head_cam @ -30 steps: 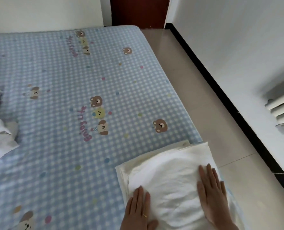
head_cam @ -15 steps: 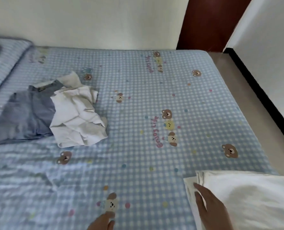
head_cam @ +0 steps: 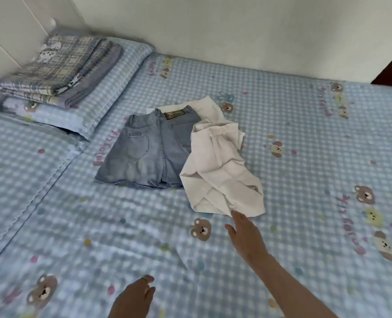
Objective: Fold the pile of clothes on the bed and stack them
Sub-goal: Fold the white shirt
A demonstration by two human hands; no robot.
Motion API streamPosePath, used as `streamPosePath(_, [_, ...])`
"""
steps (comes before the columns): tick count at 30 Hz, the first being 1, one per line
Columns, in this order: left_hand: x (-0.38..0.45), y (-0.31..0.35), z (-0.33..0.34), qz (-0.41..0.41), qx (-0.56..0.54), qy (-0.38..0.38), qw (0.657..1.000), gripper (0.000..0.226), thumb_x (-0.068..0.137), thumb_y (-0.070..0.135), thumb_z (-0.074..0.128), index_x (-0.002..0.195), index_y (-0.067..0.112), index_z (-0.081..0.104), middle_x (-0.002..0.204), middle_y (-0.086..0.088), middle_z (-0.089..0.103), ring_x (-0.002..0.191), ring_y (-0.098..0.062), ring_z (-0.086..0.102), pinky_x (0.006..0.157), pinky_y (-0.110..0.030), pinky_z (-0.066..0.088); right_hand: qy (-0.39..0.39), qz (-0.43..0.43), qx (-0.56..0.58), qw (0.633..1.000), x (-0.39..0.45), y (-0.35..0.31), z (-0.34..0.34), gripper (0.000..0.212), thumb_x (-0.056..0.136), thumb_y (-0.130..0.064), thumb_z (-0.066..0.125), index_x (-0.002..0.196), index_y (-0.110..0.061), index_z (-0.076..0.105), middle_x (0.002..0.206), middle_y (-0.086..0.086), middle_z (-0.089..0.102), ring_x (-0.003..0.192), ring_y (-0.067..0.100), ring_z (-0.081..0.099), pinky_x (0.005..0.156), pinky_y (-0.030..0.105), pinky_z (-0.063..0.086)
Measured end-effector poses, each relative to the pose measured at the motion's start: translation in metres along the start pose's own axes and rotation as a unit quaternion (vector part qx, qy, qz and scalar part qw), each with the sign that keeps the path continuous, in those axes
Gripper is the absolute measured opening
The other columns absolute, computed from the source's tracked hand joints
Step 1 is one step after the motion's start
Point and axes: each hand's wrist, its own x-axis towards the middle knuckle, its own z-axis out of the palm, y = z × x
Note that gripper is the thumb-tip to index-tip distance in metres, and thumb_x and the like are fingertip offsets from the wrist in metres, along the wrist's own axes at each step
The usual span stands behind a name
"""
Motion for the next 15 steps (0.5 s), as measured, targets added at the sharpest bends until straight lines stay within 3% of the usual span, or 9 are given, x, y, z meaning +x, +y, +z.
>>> streamPosePath(3, [0.036,-0.019,-0.012,-0.057,-0.016,-0.059,0.996,0.032,0.097,0.031,0.046,0.129,0.030,0.049,0.121,0.011,0.059,0.115,-0.002,0.053,0.104,-0.021,0.035,0.009,0.014,-0.050,0.999,0.053,-0.022,0.034,0.059,0.099,-0.032,0.043,0.148,-0.009,0.021,0.154,0.007,0.026,0.139,0.019,0.031,0.107,0.026,0.031])
streamPosePath(6, [0.062,-0.048,-0.019,-0.018,-0.012,-0.093,0.995,0.033,0.094,0.009,0.053,0.126,0.004,0.055,0.128,-0.019,0.058,0.124,-0.024,0.051,0.107,-0.028,0.035,0.003,0.056,-0.134,0.989,0.088,-0.027,0.062,0.064,0.099,-0.029,0.044,0.150,-0.009,0.010,0.156,0.009,0.017,0.138,0.019,0.033,0.103,0.026,0.036])
streamPosePath(8, [0.072,-0.055,-0.022,-0.096,-0.100,-0.070,0.988,0.024,0.089,-0.004,0.056,0.113,-0.011,0.060,0.129,-0.029,0.053,0.125,-0.037,0.047,0.108,-0.040,0.035,0.013,0.047,-0.174,0.984,0.101,-0.024,0.074,0.058,0.098,-0.019,0.042,0.149,-0.012,0.014,0.151,0.008,0.029,0.129,0.018,0.042,0.096,0.026,0.041])
streamPosePath(9, [0.074,-0.057,-0.027,-0.105,-0.118,-0.082,0.984,0.021,0.089,-0.003,0.057,0.108,-0.010,0.062,0.127,-0.026,0.054,0.125,-0.036,0.047,0.108,-0.040,0.035,0.015,0.042,-0.184,0.982,0.105,-0.024,0.075,0.053,0.096,-0.013,0.043,0.146,-0.015,0.025,0.142,0.005,0.041,0.122,0.018,0.047,0.092,0.026,0.043])
streamPosePath(10, [0.072,-0.063,-0.030,-0.065,-0.093,-0.089,0.989,0.022,0.091,0.002,0.056,0.111,-0.002,0.063,0.125,-0.019,0.056,0.125,-0.030,0.049,0.107,-0.036,0.036,0.021,0.037,-0.180,0.983,0.106,-0.024,0.074,0.047,0.094,-0.007,0.044,0.139,-0.016,0.038,0.131,0.004,0.052,0.115,0.018,0.051,0.089,0.027,0.045])
streamPosePath(12, [0.073,-0.069,-0.035,0.029,-0.041,-0.085,0.995,0.030,0.094,0.014,0.054,0.121,0.026,0.054,0.122,-0.001,0.059,0.114,-0.004,0.056,0.100,-0.018,0.040,0.037,0.037,-0.132,0.990,0.095,-0.032,0.071,0.033,0.091,-0.001,0.045,0.120,-0.012,0.057,0.113,0.006,0.063,0.103,0.022,0.058,0.084,0.030,0.045])
streamPosePath(13, [0.078,-0.059,-0.038,-0.001,-0.066,-0.060,0.996,0.031,0.093,0.016,0.055,0.118,0.035,0.052,0.120,0.005,0.061,0.106,0.006,0.057,0.094,-0.009,0.039,0.031,0.034,-0.099,0.994,0.085,-0.039,0.067,0.028,0.092,-0.002,0.046,0.114,-0.010,0.062,0.107,0.008,0.066,0.098,0.023,0.060,0.082,0.030,0.045])
streamPosePath(15, [0.077,-0.051,-0.039,-0.014,-0.101,-0.047,0.994,0.030,0.092,0.018,0.057,0.117,0.034,0.057,0.112,0.008,0.065,0.103,0.005,0.059,0.087,-0.006,0.038,-0.013,0.007,-0.043,0.999,0.049,-0.054,0.057,0.022,0.093,-0.006,0.052,0.108,-0.010,0.066,0.099,0.007,0.067,0.090,0.022,0.062,0.078,0.028,0.044])
